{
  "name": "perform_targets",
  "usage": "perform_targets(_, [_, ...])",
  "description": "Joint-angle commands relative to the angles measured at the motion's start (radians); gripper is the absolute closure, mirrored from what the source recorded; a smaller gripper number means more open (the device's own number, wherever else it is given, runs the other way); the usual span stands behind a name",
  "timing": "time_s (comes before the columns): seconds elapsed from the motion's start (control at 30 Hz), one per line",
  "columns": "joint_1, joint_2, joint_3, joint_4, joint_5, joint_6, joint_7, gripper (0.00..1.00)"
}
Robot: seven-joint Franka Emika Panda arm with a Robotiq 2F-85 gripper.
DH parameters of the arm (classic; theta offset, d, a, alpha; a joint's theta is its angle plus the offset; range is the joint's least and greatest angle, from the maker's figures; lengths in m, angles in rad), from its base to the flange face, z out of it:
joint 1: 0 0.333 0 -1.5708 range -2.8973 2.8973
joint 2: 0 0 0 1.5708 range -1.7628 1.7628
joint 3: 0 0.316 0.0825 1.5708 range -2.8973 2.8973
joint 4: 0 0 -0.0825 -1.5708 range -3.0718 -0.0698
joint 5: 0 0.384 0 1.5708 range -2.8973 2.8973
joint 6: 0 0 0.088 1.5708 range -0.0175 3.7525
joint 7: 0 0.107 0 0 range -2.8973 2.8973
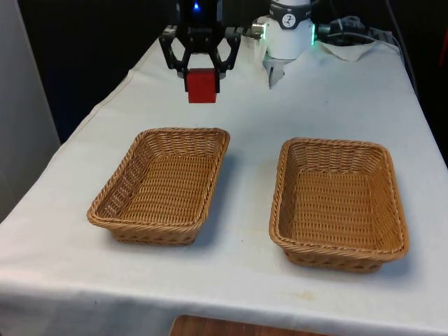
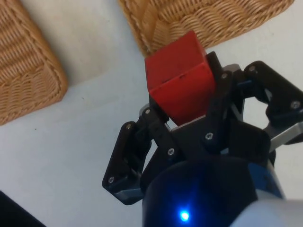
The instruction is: Pick up the red cube and place it into the right basket.
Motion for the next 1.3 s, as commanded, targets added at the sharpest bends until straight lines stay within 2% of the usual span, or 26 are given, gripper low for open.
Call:
perform_targets(0.0, [-0.008, 0.010, 0.001, 0.012, 0.012, -0.012, -0.006, 0.98])
perform_targets(0.17, [-0.016, 0.042, -0.009, 0.032, 0.027, -0.007, -0.009, 0.98])
perform_targets(0.2, [-0.008, 0.036, -0.015, 0.025, 0.017, 0.000, -0.003, 0.98])
perform_targets(0.23, [-0.017, 0.048, -0.011, 0.036, 0.030, -0.006, -0.009, 0.98])
perform_targets(0.47, [-0.030, 0.105, -0.023, 0.073, 0.071, -0.001, -0.022, 0.98])
perform_targets(0.5, [-0.019, 0.102, -0.033, 0.068, 0.062, 0.001, -0.014, 0.98])
perform_targets(0.53, [-0.031, 0.114, -0.026, 0.079, 0.078, -0.001, -0.024, 0.98])
perform_targets(0.73, [-0.039, 0.178, -0.039, 0.123, 0.132, -0.001, -0.042, 0.98])
perform_targets(0.77, [-0.028, 0.169, -0.047, 0.113, 0.119, 0.002, -0.035, 0.98])
perform_targets(0.8, [-0.041, 0.187, -0.040, 0.129, 0.139, -0.002, -0.043, 0.98])
perform_targets(1.0, [-0.051, 0.257, -0.045, 0.182, 0.193, -0.004, -0.051, 0.98])
perform_targets(1.03, [-0.040, 0.249, -0.055, 0.171, 0.184, 0.002, -0.046, 0.98])
perform_targets(1.07, [-0.052, 0.266, -0.046, 0.189, 0.200, -0.004, -0.052, 0.98])
perform_targets(1.27, [-0.061, 0.345, -0.048, 0.254, 0.255, -0.007, -0.052, 0.98])
